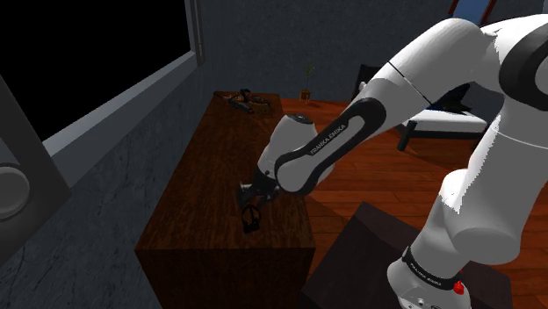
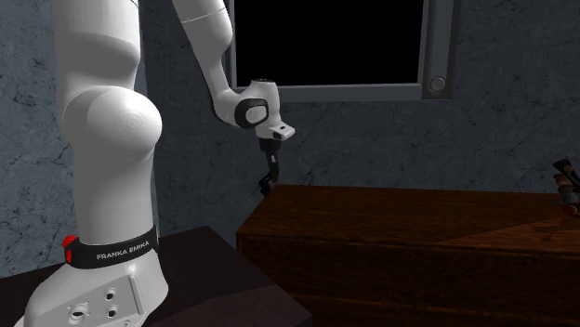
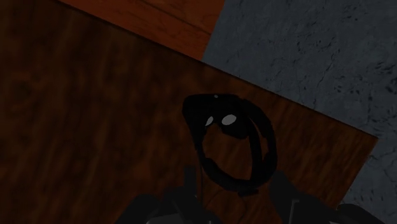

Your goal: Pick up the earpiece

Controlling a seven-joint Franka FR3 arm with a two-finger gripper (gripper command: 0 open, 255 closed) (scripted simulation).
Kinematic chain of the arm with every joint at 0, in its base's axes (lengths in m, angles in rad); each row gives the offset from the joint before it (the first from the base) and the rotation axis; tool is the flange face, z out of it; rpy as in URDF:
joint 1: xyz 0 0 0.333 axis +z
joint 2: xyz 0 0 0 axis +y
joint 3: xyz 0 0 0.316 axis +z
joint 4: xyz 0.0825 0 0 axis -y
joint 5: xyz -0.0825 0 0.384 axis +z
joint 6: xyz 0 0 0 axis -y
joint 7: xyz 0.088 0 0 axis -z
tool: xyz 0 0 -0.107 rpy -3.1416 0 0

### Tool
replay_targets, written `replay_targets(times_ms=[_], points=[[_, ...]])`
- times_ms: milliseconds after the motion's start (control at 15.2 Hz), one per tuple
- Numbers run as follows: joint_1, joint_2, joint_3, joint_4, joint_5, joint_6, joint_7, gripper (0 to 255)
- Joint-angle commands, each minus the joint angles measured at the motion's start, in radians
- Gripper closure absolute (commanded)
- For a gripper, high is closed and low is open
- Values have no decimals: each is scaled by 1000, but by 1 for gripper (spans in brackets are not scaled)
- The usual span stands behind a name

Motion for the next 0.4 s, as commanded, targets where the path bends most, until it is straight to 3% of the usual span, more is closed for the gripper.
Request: replay_targets(times_ms=[0,330], points=[[0,-29,-2,-1,-13,-29,15,255],[-3,-69,-5,5,-31,-75,35,255]])
